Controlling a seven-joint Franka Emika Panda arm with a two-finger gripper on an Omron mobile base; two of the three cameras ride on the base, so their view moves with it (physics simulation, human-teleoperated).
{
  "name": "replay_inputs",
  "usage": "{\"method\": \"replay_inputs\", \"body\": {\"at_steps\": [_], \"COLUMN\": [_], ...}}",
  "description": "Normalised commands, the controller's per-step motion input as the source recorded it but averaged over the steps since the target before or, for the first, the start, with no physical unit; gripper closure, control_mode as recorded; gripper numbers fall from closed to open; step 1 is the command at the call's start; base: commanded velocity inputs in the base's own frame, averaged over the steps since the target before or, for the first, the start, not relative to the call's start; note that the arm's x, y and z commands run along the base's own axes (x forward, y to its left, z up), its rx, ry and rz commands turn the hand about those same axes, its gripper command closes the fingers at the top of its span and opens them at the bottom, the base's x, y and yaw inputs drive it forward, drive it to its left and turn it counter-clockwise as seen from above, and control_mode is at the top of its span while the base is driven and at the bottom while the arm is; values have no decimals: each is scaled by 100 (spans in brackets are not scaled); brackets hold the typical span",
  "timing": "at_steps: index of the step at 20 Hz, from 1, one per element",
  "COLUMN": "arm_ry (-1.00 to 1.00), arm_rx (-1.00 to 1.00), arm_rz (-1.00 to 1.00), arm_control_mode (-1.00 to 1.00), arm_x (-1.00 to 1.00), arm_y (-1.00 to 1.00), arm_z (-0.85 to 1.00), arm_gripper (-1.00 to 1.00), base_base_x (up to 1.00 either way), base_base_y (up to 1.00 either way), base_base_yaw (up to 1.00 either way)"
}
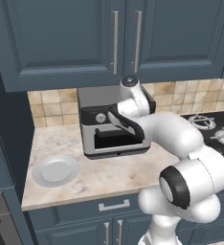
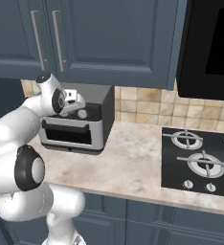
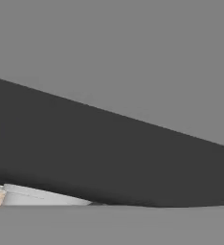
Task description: Pull the toaster oven rack outwards. Pick up the baguette from the plate and place it on the toaster oven rack. Close the toaster oven door fully and set the temperature to the lowest setting.
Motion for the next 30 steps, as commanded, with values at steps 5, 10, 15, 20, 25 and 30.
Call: {"method": "replay_inputs", "body": {"at_steps": [5,10,15,20,25,30], "arm_ry": [1,-1,-19,-26,-45,-48], "arm_rx": [-24,-20,-14,-10,-5,-3], "arm_rz": [12,10,5,4,6,9], "arm_control_mode": [-100,-100,-100,-100,-100,-100], "arm_x": [55,49,35,34,29,29], "arm_y": [75,79,89,97,100,100], "arm_z": [100,94,73,65,46,29], "arm_gripper": [100,100,100,100,100,100], "base_base_x": [0,0,0,0,0,0], "base_base_y": [0,0,0,0,0,0], "base_base_yaw": [0,0,0,0,0,0]}}
